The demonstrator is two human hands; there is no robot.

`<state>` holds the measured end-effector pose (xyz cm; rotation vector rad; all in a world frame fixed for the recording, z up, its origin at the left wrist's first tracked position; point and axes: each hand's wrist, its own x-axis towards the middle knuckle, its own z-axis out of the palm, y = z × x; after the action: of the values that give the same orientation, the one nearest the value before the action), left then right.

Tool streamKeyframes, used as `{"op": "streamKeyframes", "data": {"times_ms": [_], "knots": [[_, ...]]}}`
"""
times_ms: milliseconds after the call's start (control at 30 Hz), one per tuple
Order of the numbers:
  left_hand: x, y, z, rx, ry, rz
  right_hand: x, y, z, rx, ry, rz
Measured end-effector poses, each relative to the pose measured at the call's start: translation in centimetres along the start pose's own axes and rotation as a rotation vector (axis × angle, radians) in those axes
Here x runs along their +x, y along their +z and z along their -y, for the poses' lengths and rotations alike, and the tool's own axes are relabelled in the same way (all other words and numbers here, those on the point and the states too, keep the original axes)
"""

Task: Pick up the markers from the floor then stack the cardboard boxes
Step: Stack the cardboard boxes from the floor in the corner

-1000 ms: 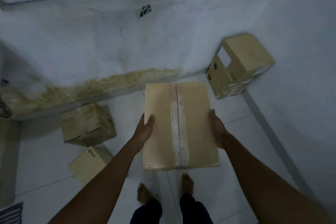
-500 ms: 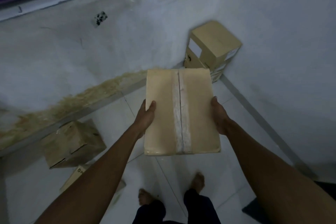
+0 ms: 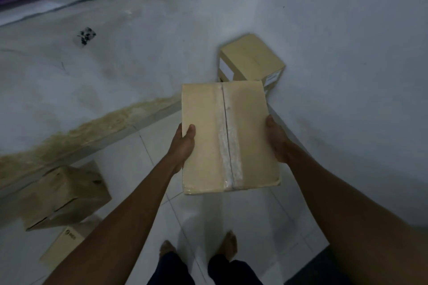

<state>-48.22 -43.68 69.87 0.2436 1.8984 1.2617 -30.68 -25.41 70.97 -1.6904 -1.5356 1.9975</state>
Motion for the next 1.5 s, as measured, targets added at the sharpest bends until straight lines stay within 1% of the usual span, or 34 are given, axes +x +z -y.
{"op": "streamKeyframes", "data": {"times_ms": [67,200,400,500,700,933,1200,1333,1500], "knots": [[0.5,1.0,-0.6,-0.009,-0.005,0.006,0.4,-0.9,0.8,0.013,-0.032,0.014],[2.0,2.5,-2.0,-0.039,-0.009,0.009,2.1,-2.3,2.7,0.069,-0.040,0.026],[5.8,4.3,-4.3,-0.058,-0.031,0.016,5.2,-3.3,5.9,0.058,-0.077,-0.022],[8.3,5.1,-5.9,-0.061,-0.028,0.032,7.4,-3.8,7.6,0.068,-0.044,-0.059],[12.5,6.6,-9.0,-0.039,-0.010,0.062,10.7,-5.1,10.6,0.062,-0.039,-0.107],[16.4,8.3,-11.6,-0.027,0.001,0.070,14.1,-6.4,13.4,0.033,-0.025,-0.129],[21.5,11.4,-15.0,-0.067,-0.019,0.037,20.4,-8.7,18.4,-0.035,-0.014,-0.054],[24.6,13.8,-16.7,-0.089,-0.045,-0.018,24.7,-10.4,21.3,-0.097,-0.009,-0.010],[28.4,17.0,-18.9,-0.151,-0.033,-0.086,30.5,-12.3,25.4,-0.163,-0.010,0.072]]}}
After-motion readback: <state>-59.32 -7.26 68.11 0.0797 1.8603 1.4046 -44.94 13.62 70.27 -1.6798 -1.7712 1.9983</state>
